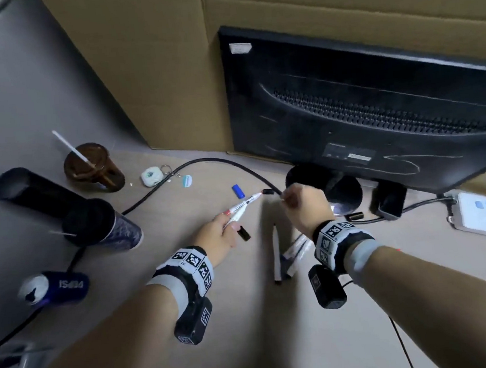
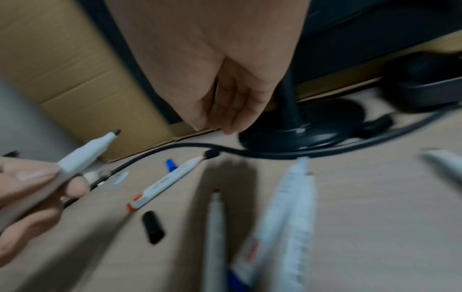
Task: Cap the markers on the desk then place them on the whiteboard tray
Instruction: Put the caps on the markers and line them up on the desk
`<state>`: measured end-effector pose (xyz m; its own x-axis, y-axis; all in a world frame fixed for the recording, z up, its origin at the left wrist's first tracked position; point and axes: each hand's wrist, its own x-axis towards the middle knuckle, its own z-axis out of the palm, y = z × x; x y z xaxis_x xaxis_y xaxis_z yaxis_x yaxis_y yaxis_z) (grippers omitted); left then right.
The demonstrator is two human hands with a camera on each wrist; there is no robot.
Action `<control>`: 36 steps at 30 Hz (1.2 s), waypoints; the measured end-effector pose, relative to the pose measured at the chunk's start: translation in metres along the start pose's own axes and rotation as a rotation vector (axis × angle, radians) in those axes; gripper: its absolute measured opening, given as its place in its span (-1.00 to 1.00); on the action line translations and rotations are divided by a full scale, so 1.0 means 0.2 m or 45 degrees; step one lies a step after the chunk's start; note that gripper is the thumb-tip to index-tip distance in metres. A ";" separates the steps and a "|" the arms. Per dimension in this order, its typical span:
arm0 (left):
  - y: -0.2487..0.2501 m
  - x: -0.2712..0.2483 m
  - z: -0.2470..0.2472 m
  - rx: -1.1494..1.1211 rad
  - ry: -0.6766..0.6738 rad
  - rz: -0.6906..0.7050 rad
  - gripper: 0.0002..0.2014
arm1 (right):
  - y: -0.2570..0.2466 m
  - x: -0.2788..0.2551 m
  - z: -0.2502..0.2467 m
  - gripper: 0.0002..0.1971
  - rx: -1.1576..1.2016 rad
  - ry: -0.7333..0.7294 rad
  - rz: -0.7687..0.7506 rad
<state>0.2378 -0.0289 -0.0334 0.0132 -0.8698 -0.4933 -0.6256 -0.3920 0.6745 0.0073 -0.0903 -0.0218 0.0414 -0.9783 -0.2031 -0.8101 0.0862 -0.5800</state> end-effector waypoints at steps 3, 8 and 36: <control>-0.11 0.05 -0.09 -0.091 0.062 -0.036 -0.82 | -0.17 0.13 0.14 -0.89 -0.031 0.009 -0.029; -0.22 0.12 -0.15 -0.151 0.088 -0.048 -0.85 | -0.32 0.29 0.35 -0.82 -0.216 -0.094 -0.032; 0.11 0.00 -0.01 -0.021 -0.121 0.261 -0.83 | 0.08 -0.12 -0.17 -0.79 0.383 -0.216 -0.059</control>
<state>0.2262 -0.0377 -0.0179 -0.1873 -0.8999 -0.3937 -0.5947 -0.2151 0.7746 -0.0273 -0.0721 0.0005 0.1908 -0.9395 -0.2845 -0.5971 0.1189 -0.7933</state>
